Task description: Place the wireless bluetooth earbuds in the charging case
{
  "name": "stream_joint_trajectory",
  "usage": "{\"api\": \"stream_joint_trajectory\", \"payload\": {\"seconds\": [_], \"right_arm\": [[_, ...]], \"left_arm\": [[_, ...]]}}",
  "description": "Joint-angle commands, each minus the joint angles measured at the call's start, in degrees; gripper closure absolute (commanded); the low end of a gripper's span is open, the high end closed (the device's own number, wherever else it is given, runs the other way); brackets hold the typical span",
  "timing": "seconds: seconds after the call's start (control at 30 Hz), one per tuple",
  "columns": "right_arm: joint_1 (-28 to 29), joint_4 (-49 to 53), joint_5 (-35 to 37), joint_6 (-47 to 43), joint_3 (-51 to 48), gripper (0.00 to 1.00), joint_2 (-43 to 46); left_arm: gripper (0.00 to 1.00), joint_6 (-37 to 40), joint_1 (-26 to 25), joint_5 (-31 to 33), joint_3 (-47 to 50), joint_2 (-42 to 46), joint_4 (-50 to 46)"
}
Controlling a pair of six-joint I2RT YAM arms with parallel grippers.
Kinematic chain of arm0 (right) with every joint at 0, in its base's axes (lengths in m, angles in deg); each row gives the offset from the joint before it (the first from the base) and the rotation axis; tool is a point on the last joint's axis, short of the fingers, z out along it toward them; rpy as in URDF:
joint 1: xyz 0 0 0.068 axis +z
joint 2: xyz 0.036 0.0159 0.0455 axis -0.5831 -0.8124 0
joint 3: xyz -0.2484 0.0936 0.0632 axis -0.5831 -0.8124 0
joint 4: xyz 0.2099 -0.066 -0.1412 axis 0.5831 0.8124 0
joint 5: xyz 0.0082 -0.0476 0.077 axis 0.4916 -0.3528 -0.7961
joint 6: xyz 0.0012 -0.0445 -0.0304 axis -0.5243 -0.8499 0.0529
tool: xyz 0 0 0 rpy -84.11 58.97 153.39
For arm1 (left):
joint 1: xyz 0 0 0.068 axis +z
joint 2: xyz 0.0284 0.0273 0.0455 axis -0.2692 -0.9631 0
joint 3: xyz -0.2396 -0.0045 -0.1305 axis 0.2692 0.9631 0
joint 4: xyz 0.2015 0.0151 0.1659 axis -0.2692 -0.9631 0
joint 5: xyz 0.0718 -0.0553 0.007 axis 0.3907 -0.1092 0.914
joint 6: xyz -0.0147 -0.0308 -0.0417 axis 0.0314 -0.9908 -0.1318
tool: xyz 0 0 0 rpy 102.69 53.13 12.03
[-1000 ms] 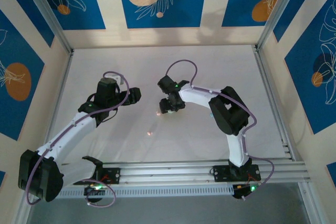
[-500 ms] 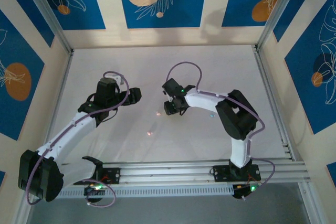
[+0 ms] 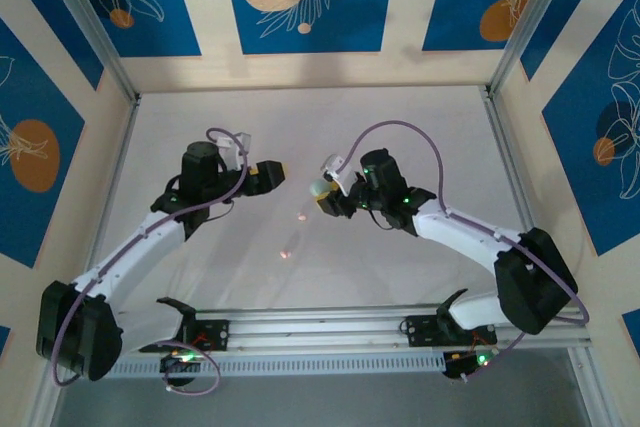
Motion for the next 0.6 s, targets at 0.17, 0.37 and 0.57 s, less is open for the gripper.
{"api": "stream_joint_trajectory", "payload": {"seconds": [0.17,0.37,0.57], "right_arm": [[-0.2,-4.2,-8.1,-7.0,0.8,0.63,3.6],[-0.2,-3.7,-6.5,-7.3,1.3,0.63,4.0],[-0.1,-3.5,-6.2,-7.0,1.4,0.62,4.4]], "left_arm": [[0.21,-2.4,-6.4,-6.6,-4.5,-5.5,1.5],[0.28,-4.1,-8.8,-7.0,-5.0,-7.4,4.2],[0.46,-4.1,-10.5,-6.6,-6.5,-8.8,3.8]]}}
